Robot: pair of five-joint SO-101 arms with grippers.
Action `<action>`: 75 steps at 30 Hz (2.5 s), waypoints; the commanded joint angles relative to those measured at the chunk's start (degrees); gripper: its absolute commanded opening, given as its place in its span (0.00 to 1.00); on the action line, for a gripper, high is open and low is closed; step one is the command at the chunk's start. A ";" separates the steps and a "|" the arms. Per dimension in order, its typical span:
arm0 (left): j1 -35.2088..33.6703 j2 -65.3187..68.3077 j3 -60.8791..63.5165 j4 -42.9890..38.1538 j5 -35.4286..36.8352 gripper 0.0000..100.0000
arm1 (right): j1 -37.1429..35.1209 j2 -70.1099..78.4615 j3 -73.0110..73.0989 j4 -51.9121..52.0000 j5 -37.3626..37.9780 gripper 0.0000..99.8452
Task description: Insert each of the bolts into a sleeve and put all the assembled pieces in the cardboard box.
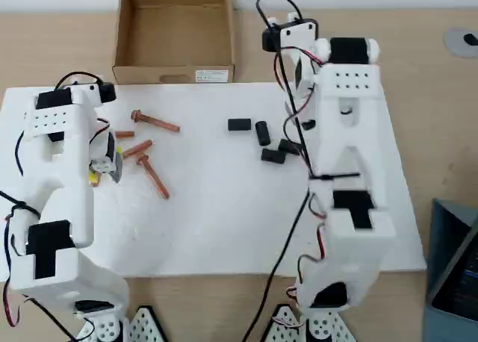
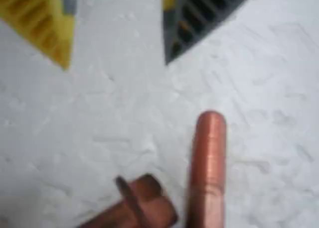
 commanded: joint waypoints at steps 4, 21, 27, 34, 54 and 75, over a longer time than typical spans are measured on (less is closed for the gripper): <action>4.04 -0.40 -11.78 7.56 0.00 0.05 | 0.22 -19.12 15.43 1.32 -2.73 0.01; 11.08 7.60 -25.49 10.11 12.66 0.05 | 12.26 -44.44 46.46 -1.85 -3.25 0.01; 11.08 14.55 -25.58 10.11 20.92 0.07 | 13.76 -50.42 54.02 -4.57 -3.34 0.01; 13.89 16.75 -25.41 10.11 35.96 0.08 | 13.76 -55.16 61.14 -9.05 -3.34 0.01; 15.38 17.01 -23.47 7.56 37.63 0.14 | 13.76 -55.43 61.32 -11.25 -3.08 0.01; 12.22 26.86 -23.21 5.54 35.34 0.15 | 13.67 -55.34 61.32 -11.25 -3.08 0.01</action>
